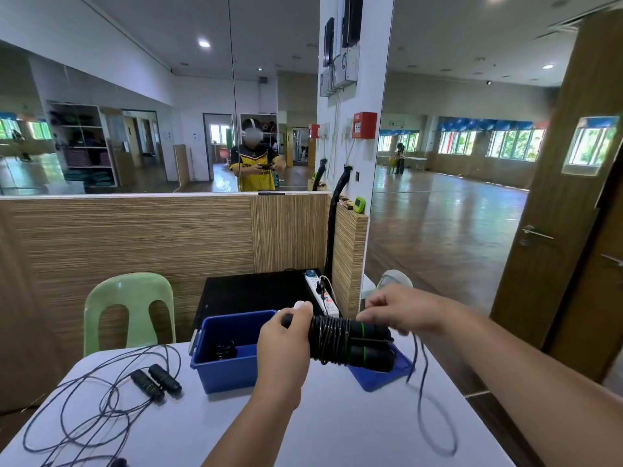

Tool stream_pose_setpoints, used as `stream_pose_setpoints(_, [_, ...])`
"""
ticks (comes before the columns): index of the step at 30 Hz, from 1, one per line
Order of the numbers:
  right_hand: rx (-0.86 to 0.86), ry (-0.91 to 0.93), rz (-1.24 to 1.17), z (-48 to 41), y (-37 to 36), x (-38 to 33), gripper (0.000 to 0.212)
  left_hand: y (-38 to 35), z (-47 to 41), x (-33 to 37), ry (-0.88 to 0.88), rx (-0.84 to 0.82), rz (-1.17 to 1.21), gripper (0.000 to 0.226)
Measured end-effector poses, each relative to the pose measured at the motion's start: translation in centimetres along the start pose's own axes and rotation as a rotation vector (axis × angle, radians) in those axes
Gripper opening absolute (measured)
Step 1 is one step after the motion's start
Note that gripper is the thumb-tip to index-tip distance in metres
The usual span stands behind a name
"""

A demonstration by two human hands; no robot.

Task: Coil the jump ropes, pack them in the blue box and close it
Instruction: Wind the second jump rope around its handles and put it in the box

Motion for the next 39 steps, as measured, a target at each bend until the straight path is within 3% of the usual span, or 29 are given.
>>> stream_pose_setpoints(3, [0.020, 0.026, -0.021, 0.1, 1.5, -1.7, 0.057, 0.1, -0.1, -0.3, -0.010, 0.021, -0.039, 0.039])
stream_pose_setpoints(9, [0.144, 0.034, 0.041, 0.4, 0.8, -4.6, 0.043, -0.1, -0.8, -0.5, -0.052, 0.055, -0.089, 0.039])
stream_pose_setpoints(24, [0.178, -0.034, -0.464, 3.5, -6.5, -5.1, 0.022, 0.5, -1.8, -1.4, -0.087, 0.238, -0.046, 0.041])
stream_pose_setpoints(32, [0.208, 0.040, -0.583, 4.2, -10.8, -3.8, 0.032, 0.1, -2.1, -2.1, -0.074, 0.305, -0.017, 0.045])
stream_pose_setpoints(39, [0.187, -0.004, -0.636, 4.0, -13.2, -1.9, 0.036, 0.1, -2.2, -2.3, 0.027, 0.306, 0.051, 0.046])
Point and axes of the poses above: each hand's wrist, its own z-axis away from the middle knuckle, its own y-axis out of the back of the hand, x = y × z, the point moved 2 cm from there along -z, towards the middle knuckle, and after that the axes turned 2 degrees about z, right-handed, at the moved point
